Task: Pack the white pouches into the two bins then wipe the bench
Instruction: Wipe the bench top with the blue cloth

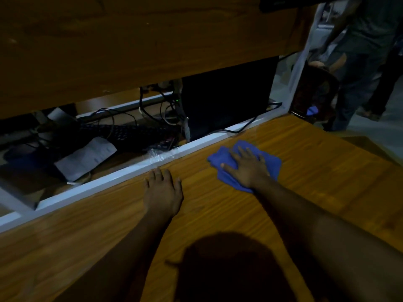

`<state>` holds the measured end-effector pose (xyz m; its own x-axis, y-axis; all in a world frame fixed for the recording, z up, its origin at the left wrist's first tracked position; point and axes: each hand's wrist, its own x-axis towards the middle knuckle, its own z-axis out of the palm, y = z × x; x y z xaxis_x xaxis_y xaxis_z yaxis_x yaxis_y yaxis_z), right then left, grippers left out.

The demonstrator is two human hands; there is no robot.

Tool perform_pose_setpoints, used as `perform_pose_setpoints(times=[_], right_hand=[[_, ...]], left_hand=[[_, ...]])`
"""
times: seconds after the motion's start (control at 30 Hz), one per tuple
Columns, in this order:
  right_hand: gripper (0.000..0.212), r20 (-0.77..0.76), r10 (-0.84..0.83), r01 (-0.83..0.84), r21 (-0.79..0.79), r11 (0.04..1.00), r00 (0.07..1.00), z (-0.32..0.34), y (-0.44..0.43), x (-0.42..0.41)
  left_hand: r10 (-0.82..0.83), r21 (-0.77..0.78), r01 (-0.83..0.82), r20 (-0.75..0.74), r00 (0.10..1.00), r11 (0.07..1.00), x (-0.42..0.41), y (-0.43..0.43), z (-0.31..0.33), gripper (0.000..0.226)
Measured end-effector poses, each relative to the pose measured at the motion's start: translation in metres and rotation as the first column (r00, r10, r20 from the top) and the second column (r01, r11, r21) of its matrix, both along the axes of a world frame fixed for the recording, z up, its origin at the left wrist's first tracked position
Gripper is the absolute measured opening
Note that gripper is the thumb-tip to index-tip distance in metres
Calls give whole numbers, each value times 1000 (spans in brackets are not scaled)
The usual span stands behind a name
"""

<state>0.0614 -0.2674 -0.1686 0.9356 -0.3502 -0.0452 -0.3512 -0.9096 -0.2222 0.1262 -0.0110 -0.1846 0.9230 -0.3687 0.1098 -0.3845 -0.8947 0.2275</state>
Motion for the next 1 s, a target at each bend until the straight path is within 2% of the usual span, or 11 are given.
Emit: perform_pose_setpoints(times=[0.07, 0.13, 0.27, 0.37, 0.43, 0.5, 0.6, 0.67, 0.8, 0.9, 1.0], right_hand=[[77, -18, -190, 190, -5, 982, 982, -1, 0, 21], [79, -54, -232, 230, -37, 972, 971, -1, 19, 40], [78, -56, 27, -29, -24, 999, 998, -2, 63, 45], [74, -66, 284, -284, -2, 959, 957, 0, 84, 14], [74, -37, 360, -359, 13, 933, 932, -3, 82, -9], [74, -16, 285, -285, 22, 958, 958, -4, 61, -25], [75, -49, -41, 42, 31, 999, 998, 0, 43, -38], [76, -64, -140, 141, 13, 990, 988, 0, 64, -39], [75, -48, 156, -155, 29, 988, 987, -4, 120, -68], [77, -27, 321, -321, 6, 947, 947, -2, 102, -106], [76, -33, 83, -82, 36, 996, 996, -1, 74, -131]], left_hand=[[-5, -13, 5, -3, 1000, 1000, 0, 0, 2, 62], [-4, -11, 4, -4, 1000, 1000, 2, 0, 2, 58], [-16, -21, 16, -5, 1000, 1000, 5, 2, -1, 52], [-36, -17, 36, 4, 999, 999, 6, 4, -2, 49], [-45, -13, 45, 8, 999, 999, 5, 6, -2, 53], [-47, 2, 47, -13, 999, 999, 1, 6, -2, 59], [-94, 33, 96, -47, 994, 995, -14, 7, -4, 66], [-140, 42, 142, -50, 989, 989, -25, 11, -4, 68], [-201, 56, 205, -75, 977, 977, -56, 26, -2, 65], [-171, 73, 176, -75, 982, 982, -85, 42, 0, 68], [-120, 67, 127, -103, 987, 990, -114, 60, 0, 66]])
